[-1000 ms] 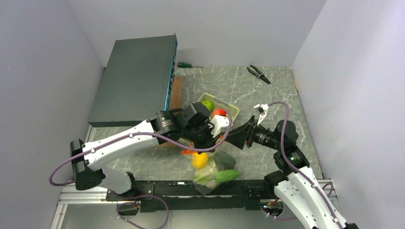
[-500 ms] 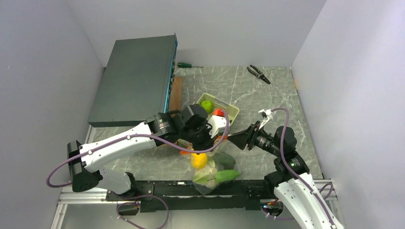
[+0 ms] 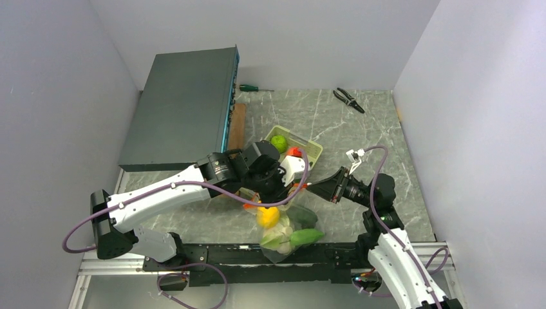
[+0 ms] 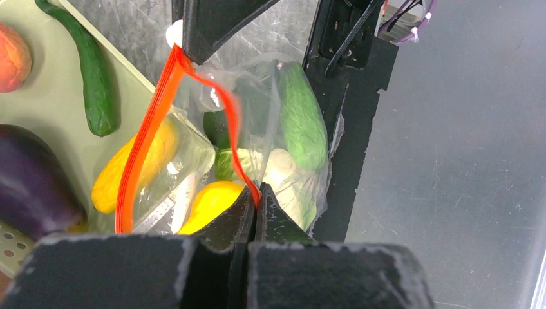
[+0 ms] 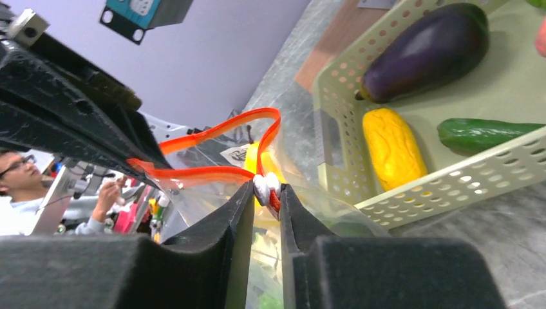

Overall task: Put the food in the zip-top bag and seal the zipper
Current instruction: Zip the zipper food storage bag at the center of the board.

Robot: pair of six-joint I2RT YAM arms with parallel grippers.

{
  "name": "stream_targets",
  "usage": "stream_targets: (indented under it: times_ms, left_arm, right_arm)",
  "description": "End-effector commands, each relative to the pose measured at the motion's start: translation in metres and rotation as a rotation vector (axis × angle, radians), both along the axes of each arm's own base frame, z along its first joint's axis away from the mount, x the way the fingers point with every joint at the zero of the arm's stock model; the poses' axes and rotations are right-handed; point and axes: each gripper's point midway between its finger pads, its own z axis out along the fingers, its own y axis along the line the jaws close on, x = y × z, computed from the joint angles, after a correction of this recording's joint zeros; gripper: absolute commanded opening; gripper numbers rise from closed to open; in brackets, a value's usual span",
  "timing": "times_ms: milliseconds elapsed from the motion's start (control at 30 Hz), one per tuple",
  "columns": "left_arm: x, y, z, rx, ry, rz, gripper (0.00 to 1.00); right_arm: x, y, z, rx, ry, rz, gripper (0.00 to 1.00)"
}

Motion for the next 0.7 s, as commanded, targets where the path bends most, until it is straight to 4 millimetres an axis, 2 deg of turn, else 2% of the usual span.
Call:
stream_targets:
  times_ms: [0,33,67,367,433,467,500,533,567,667]
  left_arm:
    - [-0.001,-0.006,0.011,-0.059,-0.007,-0.011,0.00]
    - [-0.001,-0.006,0.011,-0.056,-0.007,-0.010,0.00]
    - [-0.001,-0.004,0.009,-0.046,-0.004,-0.006,0.00]
    - [0.004,0.011,-0.003,0.047,0.005,0.060,0.01]
    - [0.008,0.018,-0.003,0.069,-0.010,0.093,0.09]
    - [0.009,0.021,-0.003,0.073,-0.020,0.104,0.17]
    - [0.008,0.022,0.001,0.057,-0.028,0.099,0.30]
    - [0.008,0.020,0.007,0.032,-0.037,0.087,0.39]
    - [0.006,0.017,0.016,0.004,-0.045,0.067,0.50]
    - [0.008,0.004,0.050,-0.087,-0.091,0.026,0.64]
  right_arm:
    - [-0.011,0.003,0.033,0.052,-0.137,0.076,0.09]
    - [-0.010,0.003,0.035,0.046,-0.143,0.073,0.01]
    - [-0.010,0.002,0.039,0.041,-0.153,0.071,0.00]
    - [-0.015,0.000,0.084,0.036,-0.270,0.075,0.00]
    - [-0.016,-0.001,0.088,0.015,-0.283,0.073,0.00]
    - [-0.016,-0.001,0.090,0.003,-0.292,0.069,0.00]
    - [-0.017,-0.002,0.091,-0.007,-0.297,0.072,0.00]
    - [-0.018,-0.002,0.092,-0.017,-0.302,0.074,0.00]
    - [-0.018,-0.002,0.092,-0.024,-0.302,0.074,0.00]
    - [-0.017,-0.002,0.094,-0.024,-0.297,0.073,0.00]
